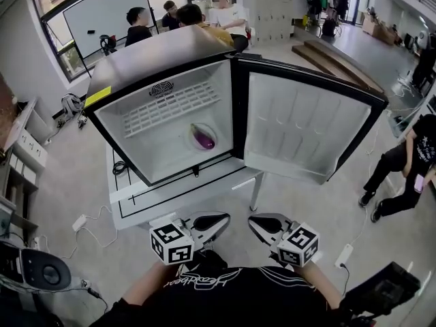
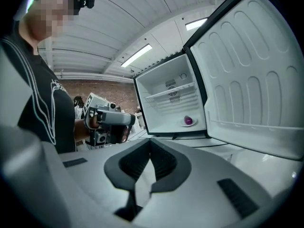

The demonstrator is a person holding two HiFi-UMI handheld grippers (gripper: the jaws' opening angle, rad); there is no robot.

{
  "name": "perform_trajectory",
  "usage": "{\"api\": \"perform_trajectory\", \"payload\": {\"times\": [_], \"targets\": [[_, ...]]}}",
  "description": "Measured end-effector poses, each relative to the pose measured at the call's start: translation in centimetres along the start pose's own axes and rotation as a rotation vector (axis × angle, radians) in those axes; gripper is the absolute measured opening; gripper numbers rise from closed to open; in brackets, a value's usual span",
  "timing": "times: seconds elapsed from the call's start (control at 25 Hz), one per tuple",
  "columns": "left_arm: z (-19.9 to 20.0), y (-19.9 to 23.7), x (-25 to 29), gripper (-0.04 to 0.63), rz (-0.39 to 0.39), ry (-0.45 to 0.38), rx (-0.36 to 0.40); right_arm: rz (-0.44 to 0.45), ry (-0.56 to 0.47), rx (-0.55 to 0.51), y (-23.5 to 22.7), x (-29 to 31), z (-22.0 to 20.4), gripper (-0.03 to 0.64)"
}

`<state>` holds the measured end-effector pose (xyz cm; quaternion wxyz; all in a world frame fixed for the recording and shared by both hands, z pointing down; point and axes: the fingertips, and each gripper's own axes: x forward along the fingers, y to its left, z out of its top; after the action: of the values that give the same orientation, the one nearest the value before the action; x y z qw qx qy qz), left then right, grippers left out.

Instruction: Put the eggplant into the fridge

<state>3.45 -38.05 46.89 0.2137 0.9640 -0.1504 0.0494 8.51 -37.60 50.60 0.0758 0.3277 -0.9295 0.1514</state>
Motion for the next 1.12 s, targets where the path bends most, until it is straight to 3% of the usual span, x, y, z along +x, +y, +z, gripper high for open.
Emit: {"api": "perform_trajectory", "payload": {"times": [0.36, 0.64, 1.12], "targets": [[-1.3, -3.7, -2.0, 0.008, 0.024, -0.039, -0.045, 0.033, -0.014, 0.023, 3.6, -2.3, -1.9, 0.008], [-2.4, -6.5, -5.3, 0.008, 0.023, -0.071, -0.054, 0.039, -0.015, -0.032, 7.9, -2.9, -1.9, 0.008], [-7.5, -17.3, -15.9, 0.008, 0.015, -0.052, -0.01, 0.022, -0.067, 0.001, 22.5, -6.6, -4.5, 0.008]]}}
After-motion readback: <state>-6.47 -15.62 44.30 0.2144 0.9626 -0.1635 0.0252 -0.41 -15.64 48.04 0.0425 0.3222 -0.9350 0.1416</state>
